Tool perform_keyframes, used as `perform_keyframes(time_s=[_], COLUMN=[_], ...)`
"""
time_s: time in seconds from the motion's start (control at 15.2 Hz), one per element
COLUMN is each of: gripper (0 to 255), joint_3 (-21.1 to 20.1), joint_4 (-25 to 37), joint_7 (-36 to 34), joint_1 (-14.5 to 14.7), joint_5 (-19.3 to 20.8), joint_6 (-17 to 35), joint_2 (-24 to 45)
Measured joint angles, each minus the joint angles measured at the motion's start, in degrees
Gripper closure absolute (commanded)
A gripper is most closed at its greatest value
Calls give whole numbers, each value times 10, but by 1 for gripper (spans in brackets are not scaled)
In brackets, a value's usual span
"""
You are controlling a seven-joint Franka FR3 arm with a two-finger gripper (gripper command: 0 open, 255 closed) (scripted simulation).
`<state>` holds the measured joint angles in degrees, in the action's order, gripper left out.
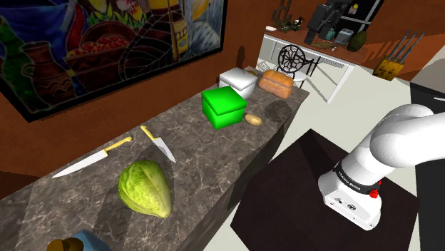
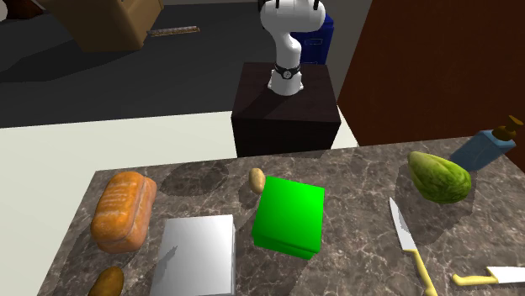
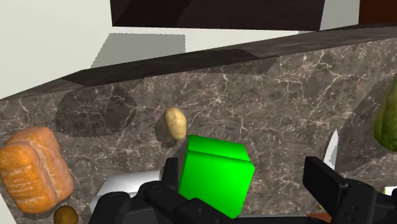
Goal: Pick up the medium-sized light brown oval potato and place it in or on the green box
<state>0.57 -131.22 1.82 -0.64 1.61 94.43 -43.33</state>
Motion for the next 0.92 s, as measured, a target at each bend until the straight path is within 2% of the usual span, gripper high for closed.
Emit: perform_keyframes(time_s=[0.2,0.53,0.92], gripper=[0,0,0], joint_3=[5,19,38], joint_4=[-13,-52,-80], joint_7=[4,15,32], joint_1=[-1,-4,-7], joint_5=[2,4,4], joint_6=[22,96,198], joint_2=[13,63,155])
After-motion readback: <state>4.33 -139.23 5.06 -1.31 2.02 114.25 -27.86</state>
